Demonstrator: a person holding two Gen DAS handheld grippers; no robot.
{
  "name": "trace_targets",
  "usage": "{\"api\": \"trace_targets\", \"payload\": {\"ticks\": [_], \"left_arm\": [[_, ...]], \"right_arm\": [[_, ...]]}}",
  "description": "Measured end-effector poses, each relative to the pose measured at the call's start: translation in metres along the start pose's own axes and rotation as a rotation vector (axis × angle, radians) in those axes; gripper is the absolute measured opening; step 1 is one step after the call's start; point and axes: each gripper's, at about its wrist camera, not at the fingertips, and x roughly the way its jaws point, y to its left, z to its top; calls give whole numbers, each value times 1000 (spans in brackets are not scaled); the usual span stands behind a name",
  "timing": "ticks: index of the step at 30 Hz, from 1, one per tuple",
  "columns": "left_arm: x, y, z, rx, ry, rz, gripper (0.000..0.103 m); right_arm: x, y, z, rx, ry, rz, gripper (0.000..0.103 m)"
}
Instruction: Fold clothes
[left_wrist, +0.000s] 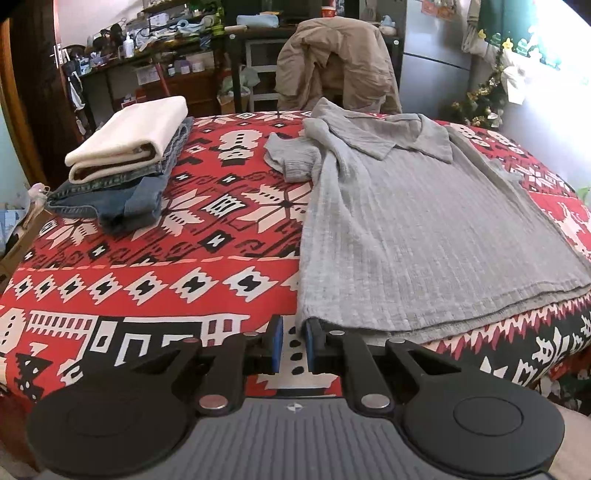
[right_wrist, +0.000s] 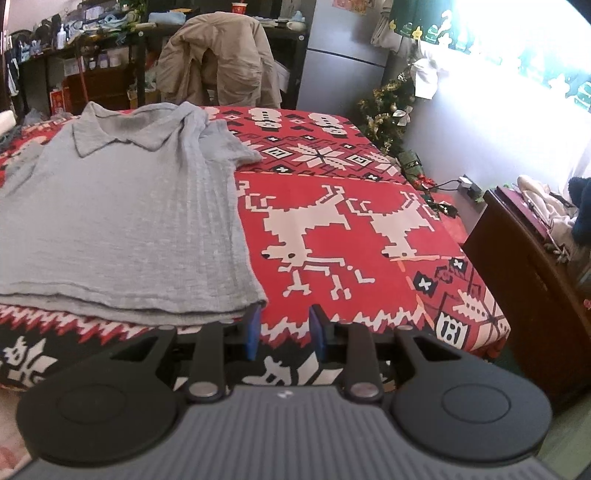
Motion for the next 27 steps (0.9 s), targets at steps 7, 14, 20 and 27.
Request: {"api": "trace_targets", "payload": {"ticks": [7, 14, 20, 27], "left_arm": [[0, 6, 2, -42, 6, -5, 12], [2, 4, 3, -30, 5, -3, 12], [-6, 4, 3, -38, -53, 31, 1], [-7, 4, -3, 12, -35, 44, 1]], "right_arm": [[5, 8, 3, -55, -13, 6, 28], [7, 18, 5, -113, -35, -5, 28], [9, 22, 10, -109, -46, -41, 1], [9, 0, 6, 0, -16, -65, 0]]}}
